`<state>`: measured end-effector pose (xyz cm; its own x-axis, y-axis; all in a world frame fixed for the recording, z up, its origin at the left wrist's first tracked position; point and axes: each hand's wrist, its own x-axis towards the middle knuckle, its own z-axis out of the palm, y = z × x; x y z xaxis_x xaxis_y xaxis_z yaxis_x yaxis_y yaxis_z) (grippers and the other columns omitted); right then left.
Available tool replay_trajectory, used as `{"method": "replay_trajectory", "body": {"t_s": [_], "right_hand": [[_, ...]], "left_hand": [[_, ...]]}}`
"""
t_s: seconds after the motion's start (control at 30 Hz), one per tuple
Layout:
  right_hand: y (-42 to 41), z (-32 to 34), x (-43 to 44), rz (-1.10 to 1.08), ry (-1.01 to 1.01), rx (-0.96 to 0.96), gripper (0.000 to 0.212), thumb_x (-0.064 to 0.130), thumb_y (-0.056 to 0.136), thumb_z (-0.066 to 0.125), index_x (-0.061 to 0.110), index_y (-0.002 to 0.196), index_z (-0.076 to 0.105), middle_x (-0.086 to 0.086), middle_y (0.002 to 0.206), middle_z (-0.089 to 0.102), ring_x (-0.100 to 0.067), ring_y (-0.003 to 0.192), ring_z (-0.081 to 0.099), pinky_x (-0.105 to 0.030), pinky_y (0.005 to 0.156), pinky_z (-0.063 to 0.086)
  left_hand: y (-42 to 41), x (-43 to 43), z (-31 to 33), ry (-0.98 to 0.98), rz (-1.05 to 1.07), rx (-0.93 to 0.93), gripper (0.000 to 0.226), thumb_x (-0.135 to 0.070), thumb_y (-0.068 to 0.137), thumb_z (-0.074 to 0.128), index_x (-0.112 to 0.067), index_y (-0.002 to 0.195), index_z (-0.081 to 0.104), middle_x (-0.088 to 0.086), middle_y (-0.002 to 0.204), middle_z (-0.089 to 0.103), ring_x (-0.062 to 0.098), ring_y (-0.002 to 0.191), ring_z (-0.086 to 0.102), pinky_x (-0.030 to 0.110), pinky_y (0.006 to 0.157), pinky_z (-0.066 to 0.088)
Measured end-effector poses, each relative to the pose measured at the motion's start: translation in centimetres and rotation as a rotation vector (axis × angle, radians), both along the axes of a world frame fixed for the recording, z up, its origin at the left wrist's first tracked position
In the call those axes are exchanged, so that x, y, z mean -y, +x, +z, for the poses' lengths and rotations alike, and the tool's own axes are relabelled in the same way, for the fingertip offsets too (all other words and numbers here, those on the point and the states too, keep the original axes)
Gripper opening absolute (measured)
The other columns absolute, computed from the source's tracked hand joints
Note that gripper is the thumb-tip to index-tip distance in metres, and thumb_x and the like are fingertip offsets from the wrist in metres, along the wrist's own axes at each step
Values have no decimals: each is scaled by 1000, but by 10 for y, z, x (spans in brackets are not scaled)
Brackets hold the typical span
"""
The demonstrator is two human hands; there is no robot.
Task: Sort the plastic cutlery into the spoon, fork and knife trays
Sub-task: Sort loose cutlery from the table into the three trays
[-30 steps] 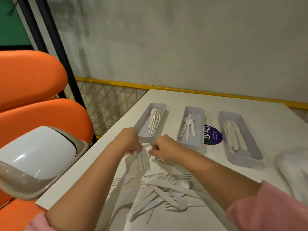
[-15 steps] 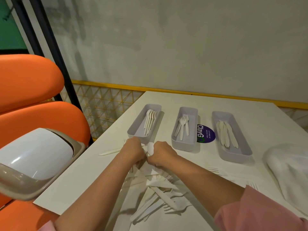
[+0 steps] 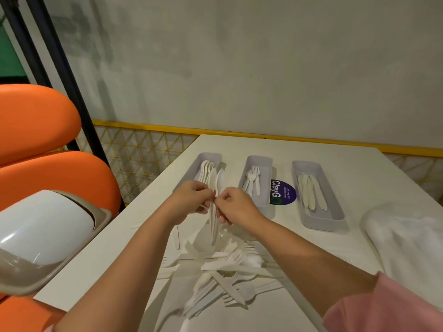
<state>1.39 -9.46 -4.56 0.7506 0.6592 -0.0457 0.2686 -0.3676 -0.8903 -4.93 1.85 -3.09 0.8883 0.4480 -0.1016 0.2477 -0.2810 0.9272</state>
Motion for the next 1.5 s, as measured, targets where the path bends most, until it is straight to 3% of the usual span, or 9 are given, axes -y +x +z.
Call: {"method": "replay_trajectory", "body": {"t_s": [0.33,0.5,0.6,0.73,0.9,1.03,1.17,1.27,1.5], "right_hand": [[15,8,32,-19,52,237,22,23,94,52,16,75,43,1,60,46,-23,67,53,-34,65,46],[25,14,53,-28,13,245,28,26,95,50,19,68,42,-2,61,51,-19,58,49,-27,56,40],[31,19,65,25,-13,179,24,26,99,39,12,86,53,-14,85,67,-21,70,60,-24,54,38],[39,23,78,91,16,-6,21,21,101,34,13,95,53,-2,71,61,-14,64,55,-24,55,42],[47,25,80,49,68,-81,22,22,101,36,11,99,55,-8,74,61,-23,75,59,-29,59,48],[51,21,72,51,22,-26,27,17,99,36,7,112,58,-15,84,64,-24,76,61,-30,60,49],[57,22,66,116,-40,-49,20,17,99,39,11,92,56,-13,83,62,-20,67,56,-27,54,45],[60,20,60,148,-44,-82,17,20,99,43,10,97,57,-5,74,57,-14,61,51,-23,52,41],[69,8,51,133,-52,10,14,18,96,49,12,105,58,-5,76,60,-8,56,52,-14,43,41]], "left_hand": [[21,33,15,-204,-56,111,29,-18,97,46,-1,77,56,5,60,50,13,53,52,18,50,50],[41,53,15,-196,-9,142,23,-12,97,47,1,84,60,8,65,57,14,54,56,22,55,51],[53,61,17,-237,32,161,23,-12,97,46,6,101,59,10,70,58,17,60,56,21,54,52],[64,71,18,-239,87,181,24,-14,97,45,5,103,59,8,69,56,16,60,55,17,48,49],[67,76,10,-142,50,86,24,-27,93,54,-5,92,65,11,80,57,21,73,52,26,61,45],[66,80,5,-128,23,48,23,-21,92,55,-14,70,59,6,68,53,20,65,49,23,55,38],[72,75,5,-149,148,72,13,-12,91,52,-6,81,56,13,75,52,19,58,49,26,55,39],[78,57,9,-169,262,116,9,-6,91,45,-5,87,53,10,74,54,19,59,52,27,54,44],[99,-29,1,246,400,-221,20,-2,94,38,0,77,50,12,64,47,21,51,42,23,48,35]]}}
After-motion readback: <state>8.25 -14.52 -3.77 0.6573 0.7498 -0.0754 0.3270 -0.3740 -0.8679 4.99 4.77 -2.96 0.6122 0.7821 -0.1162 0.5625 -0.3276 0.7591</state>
